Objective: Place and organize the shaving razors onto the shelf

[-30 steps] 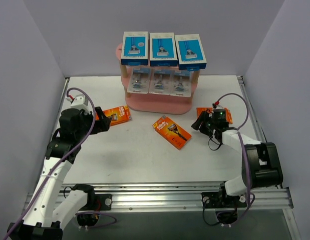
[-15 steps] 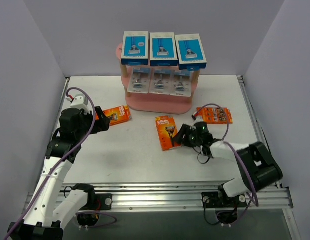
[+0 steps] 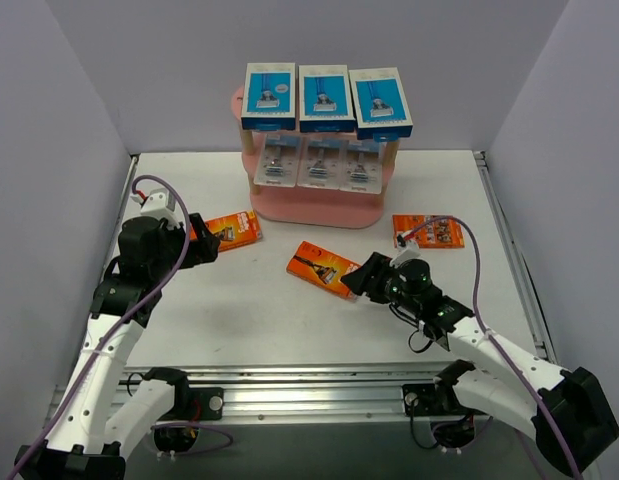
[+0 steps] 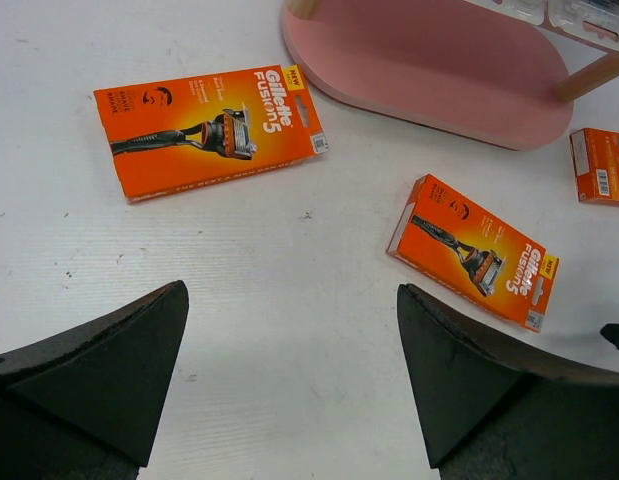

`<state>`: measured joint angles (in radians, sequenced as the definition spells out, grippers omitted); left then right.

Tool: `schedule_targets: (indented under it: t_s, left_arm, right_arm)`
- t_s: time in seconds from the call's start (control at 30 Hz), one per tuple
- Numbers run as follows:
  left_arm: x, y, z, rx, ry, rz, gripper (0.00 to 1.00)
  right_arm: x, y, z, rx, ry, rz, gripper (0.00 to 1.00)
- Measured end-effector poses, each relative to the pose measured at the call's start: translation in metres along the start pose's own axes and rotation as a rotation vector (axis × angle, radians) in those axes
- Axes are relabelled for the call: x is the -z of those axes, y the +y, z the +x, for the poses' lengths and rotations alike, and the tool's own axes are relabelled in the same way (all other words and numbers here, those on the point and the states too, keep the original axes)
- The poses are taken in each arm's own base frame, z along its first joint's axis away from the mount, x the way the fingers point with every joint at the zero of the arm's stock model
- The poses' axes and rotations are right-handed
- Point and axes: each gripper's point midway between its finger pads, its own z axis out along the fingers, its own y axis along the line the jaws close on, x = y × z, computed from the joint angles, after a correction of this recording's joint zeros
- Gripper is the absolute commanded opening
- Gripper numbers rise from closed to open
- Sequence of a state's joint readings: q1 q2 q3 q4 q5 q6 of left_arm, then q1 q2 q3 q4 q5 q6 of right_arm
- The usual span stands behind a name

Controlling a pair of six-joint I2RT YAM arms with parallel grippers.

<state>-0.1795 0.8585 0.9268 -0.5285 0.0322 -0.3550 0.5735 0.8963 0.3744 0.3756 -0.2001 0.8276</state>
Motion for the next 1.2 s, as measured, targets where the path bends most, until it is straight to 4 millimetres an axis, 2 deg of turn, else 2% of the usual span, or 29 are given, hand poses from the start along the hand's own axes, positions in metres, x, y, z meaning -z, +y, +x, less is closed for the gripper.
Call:
schedule_targets:
  t_s: [0.1, 0.23, 0.57, 0.77, 0.93, 1.2]
  left_arm:
    - [0.000, 0.000, 0.000, 0.000, 0.000, 0.001, 0.94]
    - [0.000, 0.000, 0.000, 0.000, 0.002, 0.002, 0.94]
    - [0.000, -0.001, 0.001, -0.001, 0.006, 0.008, 0.94]
    - [0.001, -0.003, 0.002, -0.001, 0.010, 0.018, 0.94]
    - [0.000, -0.004, 0.004, -0.001, 0.019, 0.024, 0.94]
    - [-0.003, -0.003, 0.007, 0.000, 0.034, 0.020, 0.94]
  right_arm:
    - [-0.007, -0.026, 0.016, -0.003, 0.060, 0.097, 0.57]
    - [-0.012, -0.048, 0.026, 0.005, 0.106, 0.178, 0.57]
    - [-0.014, -0.082, 0.001, -0.057, 0.018, 0.294, 0.52]
    - [-0.012, -0.114, 0.005, -0.111, -0.003, 0.356, 0.51]
    - [-0.021, -0.123, 0.018, -0.130, 0.034, 0.348, 0.50]
    - [-0.032, -0.121, 0.018, -0.136, 0.016, 0.301, 0.50]
